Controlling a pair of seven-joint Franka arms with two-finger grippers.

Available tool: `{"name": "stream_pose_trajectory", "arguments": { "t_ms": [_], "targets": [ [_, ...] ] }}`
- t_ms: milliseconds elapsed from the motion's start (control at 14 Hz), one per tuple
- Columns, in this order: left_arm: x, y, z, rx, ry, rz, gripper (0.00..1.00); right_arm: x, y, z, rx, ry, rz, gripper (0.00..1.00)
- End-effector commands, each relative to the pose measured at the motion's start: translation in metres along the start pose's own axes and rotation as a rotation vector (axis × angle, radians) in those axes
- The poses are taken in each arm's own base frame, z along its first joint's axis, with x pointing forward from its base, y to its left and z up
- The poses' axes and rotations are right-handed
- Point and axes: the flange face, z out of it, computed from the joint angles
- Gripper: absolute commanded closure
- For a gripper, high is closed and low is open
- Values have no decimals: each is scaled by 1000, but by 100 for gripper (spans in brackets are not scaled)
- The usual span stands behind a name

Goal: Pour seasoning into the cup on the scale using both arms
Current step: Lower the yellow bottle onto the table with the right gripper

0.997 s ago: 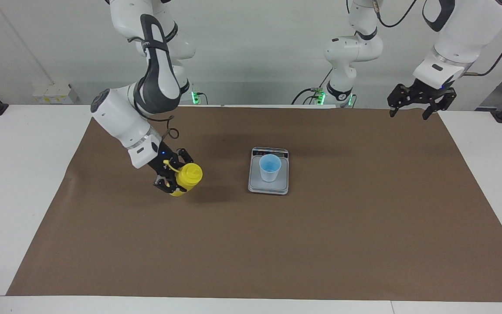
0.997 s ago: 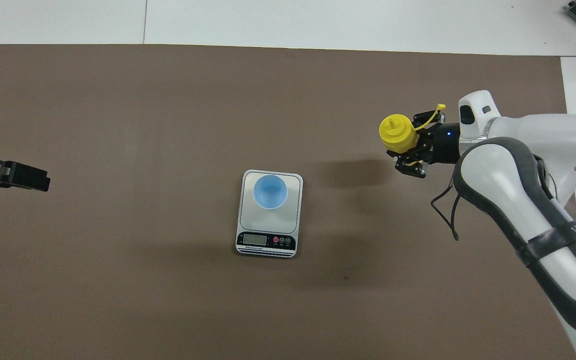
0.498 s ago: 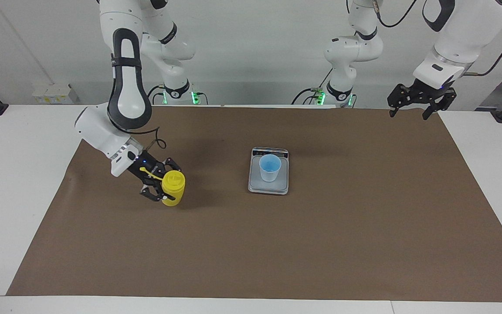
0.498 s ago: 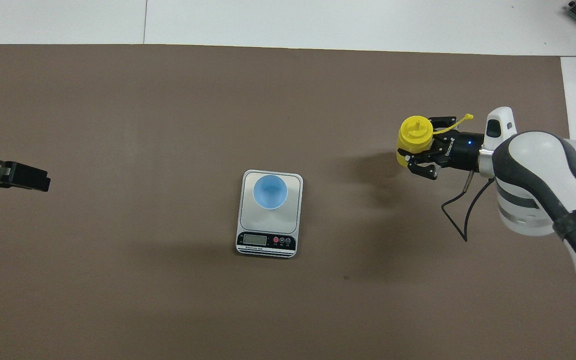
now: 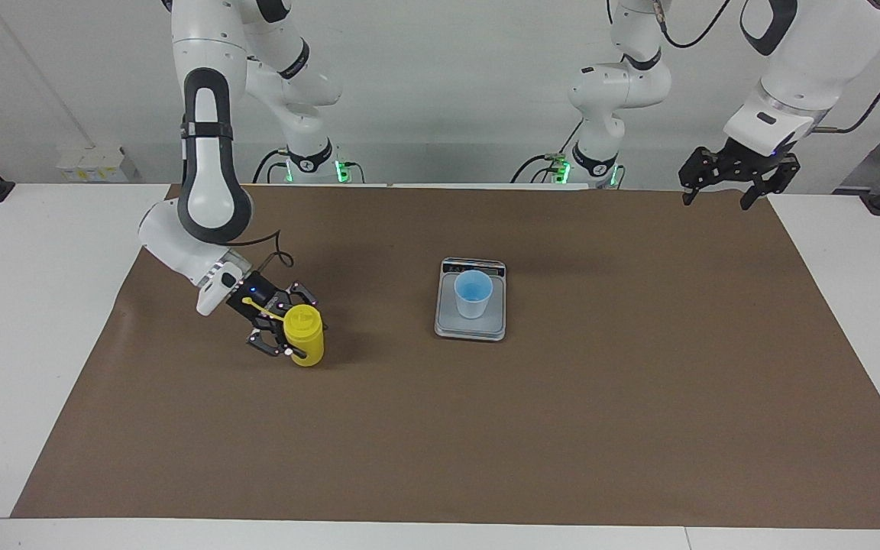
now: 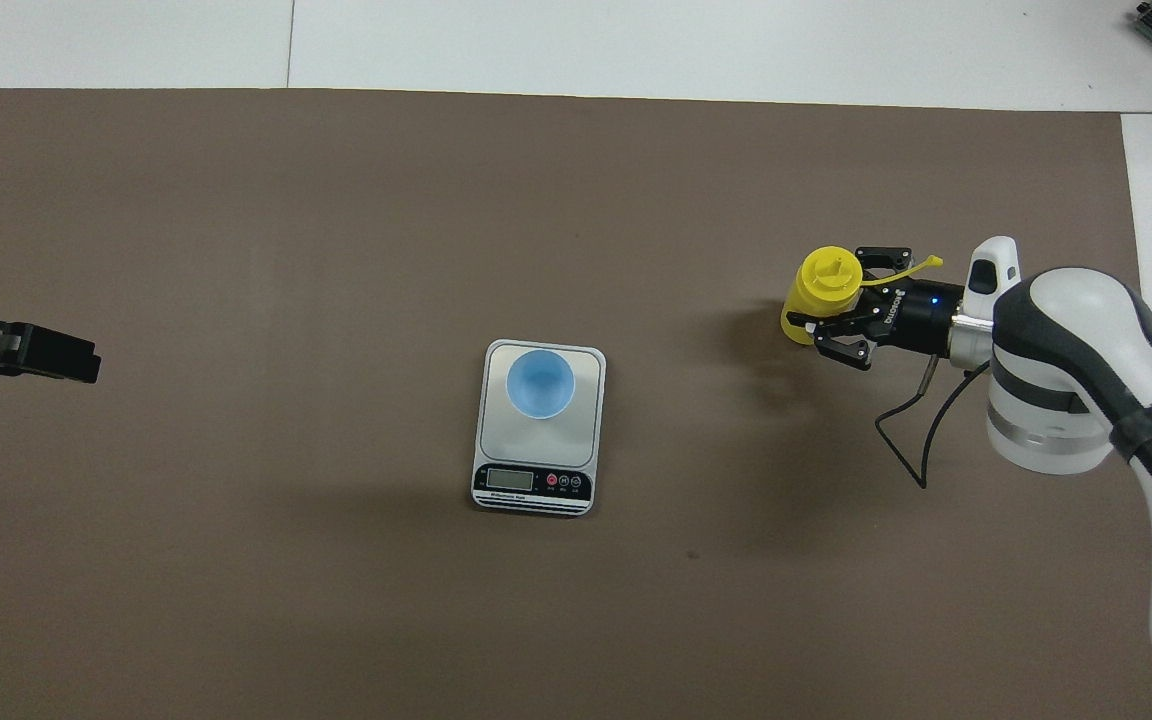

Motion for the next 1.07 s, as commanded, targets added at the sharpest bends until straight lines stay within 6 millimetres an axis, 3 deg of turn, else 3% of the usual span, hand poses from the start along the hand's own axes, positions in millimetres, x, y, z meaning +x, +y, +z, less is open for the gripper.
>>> {"name": "stream_pose_trajectory", "arguments": {
  "t_ms": [0, 498, 641, 997],
  "targets": [
    [-10, -1, -1, 8, 7, -13, 0, 2, 1, -12, -8, 42, -3, 0],
    [-8, -2, -2, 9, 18, -21, 0, -5, 0, -41, 8, -14, -61, 0],
    [-3, -1, -3, 2, 46, -16, 0, 1, 4, -57, 14, -90, -146, 0],
    [1, -2, -2, -15, 40, -17, 0, 10, 19, -119, -15, -266, -312, 0]
  ]
}}
